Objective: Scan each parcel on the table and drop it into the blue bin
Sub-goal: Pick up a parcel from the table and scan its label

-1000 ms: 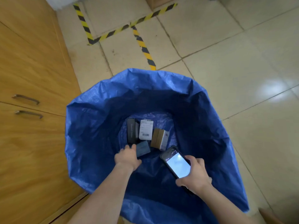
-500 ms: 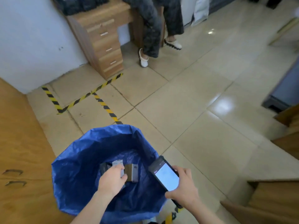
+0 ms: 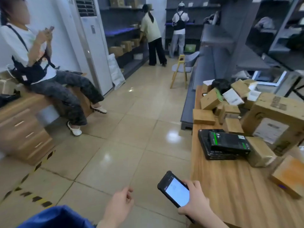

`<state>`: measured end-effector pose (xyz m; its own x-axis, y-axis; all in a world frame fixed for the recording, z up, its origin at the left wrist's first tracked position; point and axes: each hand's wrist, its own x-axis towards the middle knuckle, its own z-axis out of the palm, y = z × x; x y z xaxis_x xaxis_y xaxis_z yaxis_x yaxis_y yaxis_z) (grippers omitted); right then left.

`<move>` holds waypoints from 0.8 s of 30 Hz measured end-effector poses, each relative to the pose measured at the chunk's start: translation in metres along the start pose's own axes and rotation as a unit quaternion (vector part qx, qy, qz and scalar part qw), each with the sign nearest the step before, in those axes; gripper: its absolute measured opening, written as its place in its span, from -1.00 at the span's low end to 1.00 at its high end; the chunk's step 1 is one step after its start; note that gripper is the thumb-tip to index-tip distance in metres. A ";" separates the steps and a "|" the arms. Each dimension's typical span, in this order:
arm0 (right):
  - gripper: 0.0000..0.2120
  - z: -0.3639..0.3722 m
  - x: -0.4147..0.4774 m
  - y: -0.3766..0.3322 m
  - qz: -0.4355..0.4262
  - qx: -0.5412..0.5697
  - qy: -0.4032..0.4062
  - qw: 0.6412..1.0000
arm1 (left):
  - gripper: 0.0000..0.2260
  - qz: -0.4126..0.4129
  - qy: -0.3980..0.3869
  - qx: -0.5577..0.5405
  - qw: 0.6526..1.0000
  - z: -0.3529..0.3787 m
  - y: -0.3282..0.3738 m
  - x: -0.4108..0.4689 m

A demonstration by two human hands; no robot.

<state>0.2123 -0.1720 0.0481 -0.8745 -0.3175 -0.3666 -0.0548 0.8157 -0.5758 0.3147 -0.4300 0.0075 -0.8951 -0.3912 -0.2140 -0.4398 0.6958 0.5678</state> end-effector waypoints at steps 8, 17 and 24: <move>-0.06 -0.110 -0.014 0.126 0.121 0.019 0.081 0.989 | -0.77 0.107 -0.064 0.012 0.992 0.087 0.157 0.044; -0.09 -0.164 -0.029 0.193 0.213 0.089 0.145 0.962 | -0.58 0.182 -0.103 0.031 0.977 0.136 0.254 0.100; -0.05 -0.182 0.004 0.203 0.282 0.091 0.157 0.942 | -0.52 0.242 -0.120 -0.005 0.963 0.158 0.306 0.177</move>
<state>0.1096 0.0805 0.0623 -0.8409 0.3234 -0.4340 0.5196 0.7069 -0.4799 0.0103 -0.1914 0.0179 -0.9868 0.1279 -0.0995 0.0318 0.7550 0.6549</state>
